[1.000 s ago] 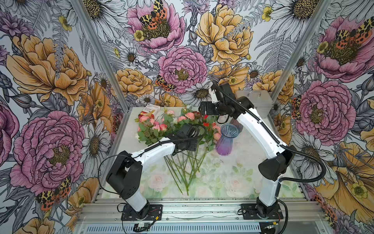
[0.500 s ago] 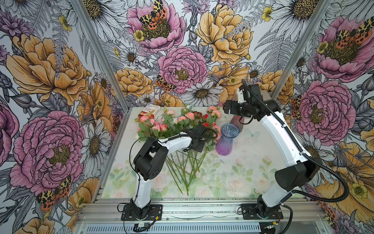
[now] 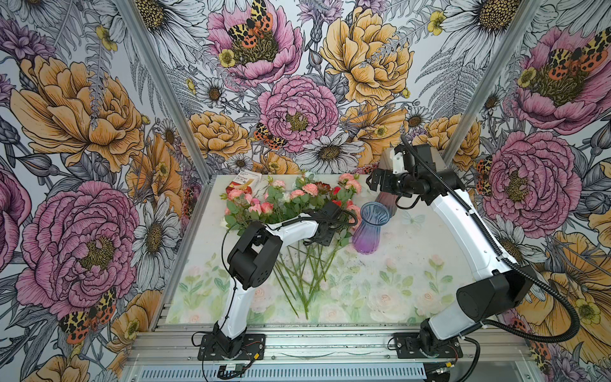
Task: Place the pink flowers into the vase
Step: Pick up the flower at the center of the board.
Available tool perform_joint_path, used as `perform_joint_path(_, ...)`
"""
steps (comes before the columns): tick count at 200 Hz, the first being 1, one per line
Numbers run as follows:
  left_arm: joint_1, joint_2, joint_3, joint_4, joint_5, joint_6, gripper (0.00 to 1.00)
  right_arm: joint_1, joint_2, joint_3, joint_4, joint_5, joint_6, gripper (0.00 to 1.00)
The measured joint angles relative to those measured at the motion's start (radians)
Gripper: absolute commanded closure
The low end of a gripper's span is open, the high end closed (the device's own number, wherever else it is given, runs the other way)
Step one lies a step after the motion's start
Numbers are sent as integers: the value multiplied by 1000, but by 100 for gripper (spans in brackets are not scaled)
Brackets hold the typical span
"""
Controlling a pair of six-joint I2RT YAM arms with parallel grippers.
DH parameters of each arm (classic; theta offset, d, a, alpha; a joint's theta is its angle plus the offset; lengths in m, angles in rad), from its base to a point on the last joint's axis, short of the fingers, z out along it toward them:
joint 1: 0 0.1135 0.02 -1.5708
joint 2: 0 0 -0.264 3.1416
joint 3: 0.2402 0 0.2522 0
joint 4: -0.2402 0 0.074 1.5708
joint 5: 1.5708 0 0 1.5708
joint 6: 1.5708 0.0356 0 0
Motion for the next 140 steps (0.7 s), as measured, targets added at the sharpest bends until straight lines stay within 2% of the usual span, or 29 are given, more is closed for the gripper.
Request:
perform_joint_path(9, 0, 3, 0, 0, -1, 7, 93, -3, 0, -6, 5, -6, 0, 1)
perform_joint_path(17, 1, 6, 0, -2, -2, 18, 100, -3, 0, -12, 9, -10, 0, 1)
perform_joint_path(93, 22, 14, 16, 0, 50, 17, 100, -3, -4, -69, 50, -37, 0, 1)
perform_joint_path(140, 56, -141, -54, 5, 86, 17, 100, -3, -5, -108, 62, -61, 0, 1)
